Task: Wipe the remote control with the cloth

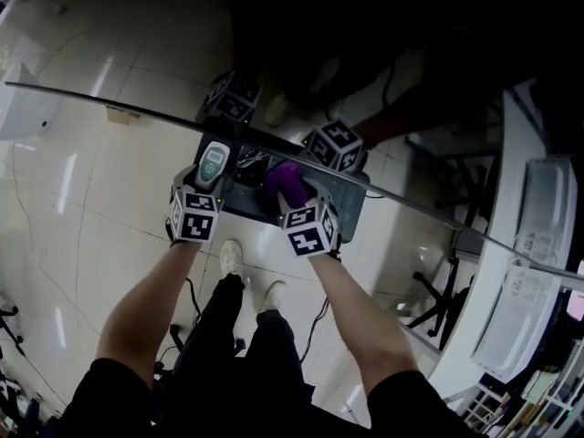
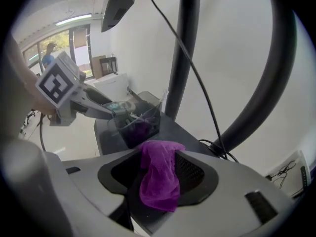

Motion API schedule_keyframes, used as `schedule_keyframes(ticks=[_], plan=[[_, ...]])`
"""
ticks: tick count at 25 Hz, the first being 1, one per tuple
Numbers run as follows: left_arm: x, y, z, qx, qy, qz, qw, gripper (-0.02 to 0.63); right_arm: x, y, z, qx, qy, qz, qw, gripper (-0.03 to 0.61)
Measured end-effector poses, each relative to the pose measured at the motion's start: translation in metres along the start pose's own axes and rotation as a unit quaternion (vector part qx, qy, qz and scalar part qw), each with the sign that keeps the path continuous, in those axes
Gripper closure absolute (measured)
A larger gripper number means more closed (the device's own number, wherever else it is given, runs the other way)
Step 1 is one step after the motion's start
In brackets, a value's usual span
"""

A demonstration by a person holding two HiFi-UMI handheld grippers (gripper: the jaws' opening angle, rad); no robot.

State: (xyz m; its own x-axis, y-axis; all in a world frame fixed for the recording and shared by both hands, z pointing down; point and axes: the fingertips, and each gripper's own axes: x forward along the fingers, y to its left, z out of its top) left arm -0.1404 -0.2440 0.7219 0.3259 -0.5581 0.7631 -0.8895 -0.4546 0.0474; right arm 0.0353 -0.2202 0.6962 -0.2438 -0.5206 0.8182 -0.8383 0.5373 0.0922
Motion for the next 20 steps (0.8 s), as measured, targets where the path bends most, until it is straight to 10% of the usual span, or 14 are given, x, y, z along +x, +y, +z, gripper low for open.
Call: schedule_keyframes(ticks=[12, 20], plan=[[-0.056, -0.011, 0.013, 0.015, -0.044, 0.008, 0.9989, 0.377, 0.051, -0.004, -0.029, 0.007, 0.051, 0.023, 0.998, 0.414], [-0.122, -0.037, 0.028, 0.039, -0.075, 0.019, 0.9962, 0.377, -0.035, -0.003, -0.013, 0.025, -0.007, 0.024, 0.999, 0.445]])
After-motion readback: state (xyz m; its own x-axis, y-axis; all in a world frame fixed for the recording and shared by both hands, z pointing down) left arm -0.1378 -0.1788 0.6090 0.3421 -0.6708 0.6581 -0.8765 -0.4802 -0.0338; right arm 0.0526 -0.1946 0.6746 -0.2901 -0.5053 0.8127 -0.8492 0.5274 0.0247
